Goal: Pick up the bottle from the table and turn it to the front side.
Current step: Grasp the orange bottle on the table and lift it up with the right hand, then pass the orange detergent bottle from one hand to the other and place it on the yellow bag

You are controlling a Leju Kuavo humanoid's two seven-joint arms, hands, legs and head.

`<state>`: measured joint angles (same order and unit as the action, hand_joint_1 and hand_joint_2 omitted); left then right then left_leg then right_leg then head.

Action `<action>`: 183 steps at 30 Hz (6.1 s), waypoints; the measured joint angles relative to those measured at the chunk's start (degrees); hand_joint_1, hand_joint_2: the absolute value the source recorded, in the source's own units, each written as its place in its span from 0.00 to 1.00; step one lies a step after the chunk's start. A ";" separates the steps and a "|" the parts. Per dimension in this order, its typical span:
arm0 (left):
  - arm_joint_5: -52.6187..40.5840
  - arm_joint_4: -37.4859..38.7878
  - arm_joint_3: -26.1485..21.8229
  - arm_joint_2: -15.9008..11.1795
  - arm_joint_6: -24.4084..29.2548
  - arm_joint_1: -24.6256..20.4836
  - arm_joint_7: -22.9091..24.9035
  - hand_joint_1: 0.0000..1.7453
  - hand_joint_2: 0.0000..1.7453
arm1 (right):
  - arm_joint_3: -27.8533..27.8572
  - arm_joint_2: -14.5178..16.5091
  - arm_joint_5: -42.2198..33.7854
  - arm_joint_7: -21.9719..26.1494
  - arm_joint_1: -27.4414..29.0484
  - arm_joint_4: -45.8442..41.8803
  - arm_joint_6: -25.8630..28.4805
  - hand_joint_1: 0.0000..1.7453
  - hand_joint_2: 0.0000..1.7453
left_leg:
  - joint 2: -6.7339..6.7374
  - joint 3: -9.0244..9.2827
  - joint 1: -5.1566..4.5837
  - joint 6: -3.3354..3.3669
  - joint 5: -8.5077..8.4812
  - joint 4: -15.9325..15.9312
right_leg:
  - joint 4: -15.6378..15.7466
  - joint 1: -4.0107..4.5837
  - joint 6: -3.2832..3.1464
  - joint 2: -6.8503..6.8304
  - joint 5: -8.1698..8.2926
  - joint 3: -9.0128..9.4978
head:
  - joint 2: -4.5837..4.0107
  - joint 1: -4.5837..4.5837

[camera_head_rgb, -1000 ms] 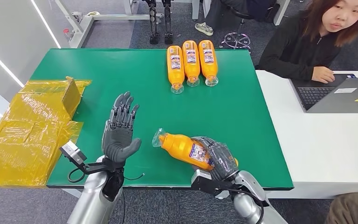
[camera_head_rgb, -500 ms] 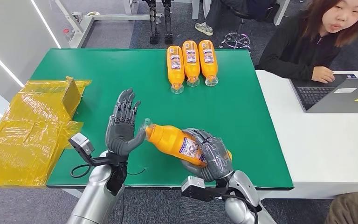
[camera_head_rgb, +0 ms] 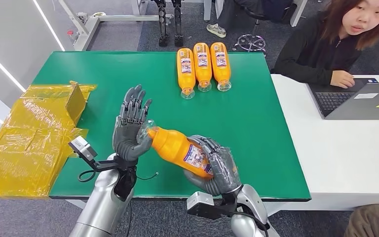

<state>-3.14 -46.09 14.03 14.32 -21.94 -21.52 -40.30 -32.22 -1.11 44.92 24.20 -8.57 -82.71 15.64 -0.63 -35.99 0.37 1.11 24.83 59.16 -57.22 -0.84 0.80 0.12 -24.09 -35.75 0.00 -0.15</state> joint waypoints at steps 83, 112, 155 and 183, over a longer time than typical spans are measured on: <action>-3.19 -3.51 1.00 -0.73 6.93 2.59 0.00 1.00 1.00 | -5.23 5.48 -8.17 9.87 2.29 9.25 11.83 0.00 1.00 | 0.04 0.00 0.01 -0.07 0.04 -0.07 | -0.01 0.00 -0.11 0.02 -0.07 -0.12 | 0.00 -0.01; -75.25 17.18 12.50 -9.92 54.07 -13.58 29.34 1.00 1.00 | -7.31 2.37 -9.52 8.83 7.35 8.02 13.55 0.00 1.00 | 0.11 0.00 0.01 -0.09 0.03 -0.07 | -0.05 0.00 -0.17 0.09 -0.07 -0.17 | 0.00 -0.01; -86.45 31.00 16.45 -22.64 41.38 -15.19 42.59 0.00 1.00 | -9.49 -2.99 -15.86 5.58 12.31 6.34 14.62 0.00 1.00 | 0.28 0.15 0.07 -0.39 0.15 -0.10 | -0.30 0.07 -0.48 0.16 -0.26 -0.23 | -0.01 -0.01; -49.94 18.77 -1.46 -13.53 47.85 -10.51 1.81 0.00 1.00 | 1.04 -1.54 -21.41 12.57 13.87 4.72 17.57 0.00 1.00 | 0.27 0.12 0.03 -0.46 0.19 -0.08 | -0.29 0.08 -0.50 0.15 -0.28 -0.27 | 0.00 0.01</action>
<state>-53.07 -27.31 12.57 0.78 25.91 -32.03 -38.49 -31.18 -2.64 23.51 36.76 5.30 -77.99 33.21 -0.36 -35.87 0.40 0.65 25.02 59.08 -57.51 -0.75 0.30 0.27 -24.38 -36.02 0.00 -0.15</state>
